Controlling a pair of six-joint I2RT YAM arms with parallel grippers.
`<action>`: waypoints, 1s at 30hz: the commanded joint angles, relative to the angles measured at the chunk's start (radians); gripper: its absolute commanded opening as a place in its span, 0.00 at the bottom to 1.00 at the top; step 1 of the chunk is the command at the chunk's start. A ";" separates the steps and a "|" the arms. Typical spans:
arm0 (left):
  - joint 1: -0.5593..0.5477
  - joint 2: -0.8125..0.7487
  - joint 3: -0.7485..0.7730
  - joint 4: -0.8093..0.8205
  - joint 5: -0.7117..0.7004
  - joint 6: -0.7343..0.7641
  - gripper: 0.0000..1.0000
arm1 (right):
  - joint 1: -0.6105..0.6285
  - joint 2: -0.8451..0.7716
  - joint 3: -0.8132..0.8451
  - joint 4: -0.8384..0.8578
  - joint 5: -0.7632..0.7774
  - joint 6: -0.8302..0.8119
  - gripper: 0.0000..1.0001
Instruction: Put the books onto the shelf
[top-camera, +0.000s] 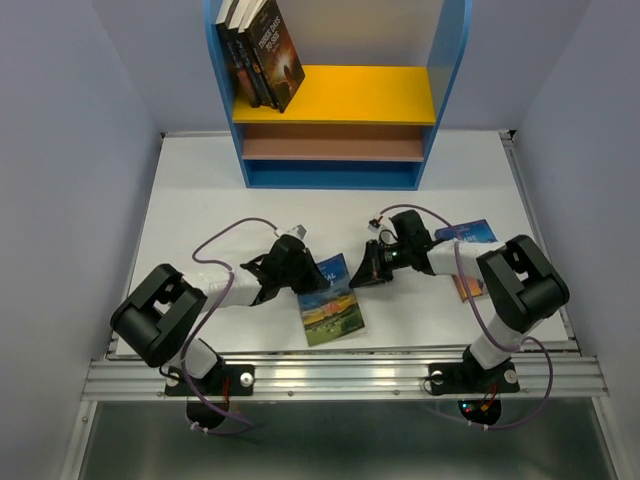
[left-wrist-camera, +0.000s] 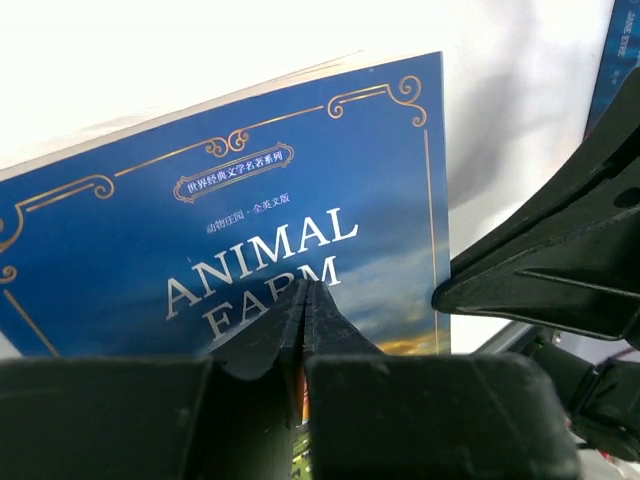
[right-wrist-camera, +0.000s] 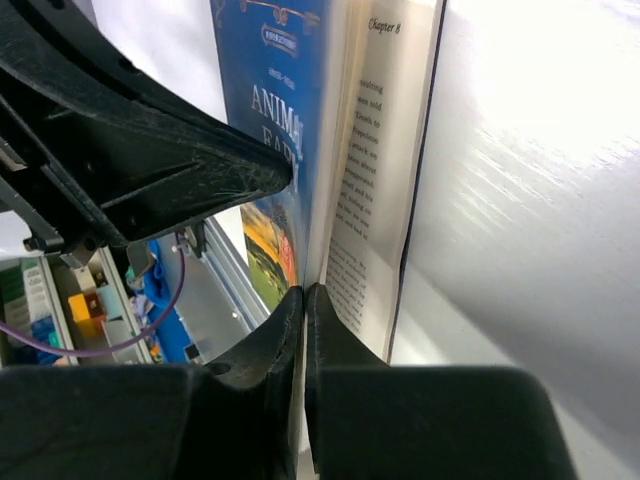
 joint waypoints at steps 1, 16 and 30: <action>-0.022 -0.109 0.052 -0.184 -0.120 0.043 0.25 | 0.023 -0.081 0.004 0.153 0.044 0.039 0.01; 0.164 -0.425 -0.080 -0.071 -0.051 0.079 0.99 | 0.014 -0.247 0.040 0.150 -0.023 0.057 0.01; 0.222 -0.315 -0.324 0.496 0.208 0.067 0.99 | -0.055 -0.299 0.034 0.111 -0.089 0.060 0.01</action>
